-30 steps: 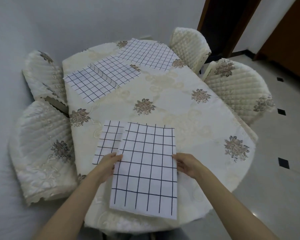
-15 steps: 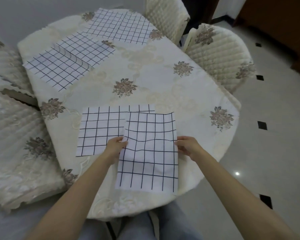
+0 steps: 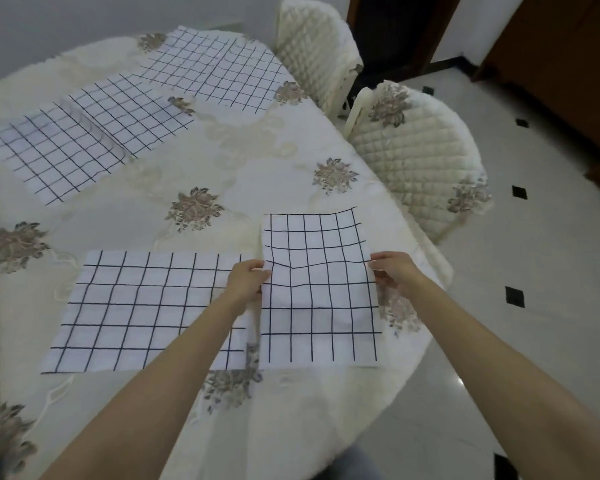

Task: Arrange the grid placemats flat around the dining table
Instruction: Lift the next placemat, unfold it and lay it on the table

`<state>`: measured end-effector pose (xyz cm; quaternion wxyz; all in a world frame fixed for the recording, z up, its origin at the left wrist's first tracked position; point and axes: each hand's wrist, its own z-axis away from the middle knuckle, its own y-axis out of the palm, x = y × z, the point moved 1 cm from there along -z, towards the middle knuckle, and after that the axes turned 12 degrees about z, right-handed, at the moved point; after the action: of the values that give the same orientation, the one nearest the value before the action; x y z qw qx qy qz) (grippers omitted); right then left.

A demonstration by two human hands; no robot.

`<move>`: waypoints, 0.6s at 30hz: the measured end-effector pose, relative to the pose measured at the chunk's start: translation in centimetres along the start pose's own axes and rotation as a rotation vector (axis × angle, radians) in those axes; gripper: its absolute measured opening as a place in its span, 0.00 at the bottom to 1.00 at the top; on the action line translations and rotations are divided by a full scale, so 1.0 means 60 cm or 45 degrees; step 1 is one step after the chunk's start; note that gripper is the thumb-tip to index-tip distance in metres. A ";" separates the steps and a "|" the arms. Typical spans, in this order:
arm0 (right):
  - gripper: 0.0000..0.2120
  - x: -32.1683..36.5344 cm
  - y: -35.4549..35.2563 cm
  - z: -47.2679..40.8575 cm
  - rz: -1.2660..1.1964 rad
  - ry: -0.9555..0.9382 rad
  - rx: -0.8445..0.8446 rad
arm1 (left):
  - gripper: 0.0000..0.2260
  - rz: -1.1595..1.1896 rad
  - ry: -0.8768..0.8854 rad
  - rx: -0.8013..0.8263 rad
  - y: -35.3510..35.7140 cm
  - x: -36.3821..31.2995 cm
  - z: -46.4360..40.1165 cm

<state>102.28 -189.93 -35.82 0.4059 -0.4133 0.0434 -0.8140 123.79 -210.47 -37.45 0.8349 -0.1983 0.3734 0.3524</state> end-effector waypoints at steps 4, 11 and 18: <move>0.07 0.043 -0.059 -0.101 0.081 -0.025 0.075 | 0.19 0.040 0.040 -0.075 0.075 -0.051 -0.062; 0.06 0.081 -0.103 -0.192 0.181 0.040 0.202 | 0.09 -0.057 -0.005 -0.179 0.115 -0.103 -0.108; 0.05 0.138 -0.155 -0.181 0.169 -0.028 0.224 | 0.11 -0.105 -0.238 -0.158 0.098 -0.194 -0.073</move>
<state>86.09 -192.38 -33.88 0.4942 -0.3812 -0.0055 -0.7813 111.83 -214.24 -31.80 0.8660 -0.2309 0.2629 0.3572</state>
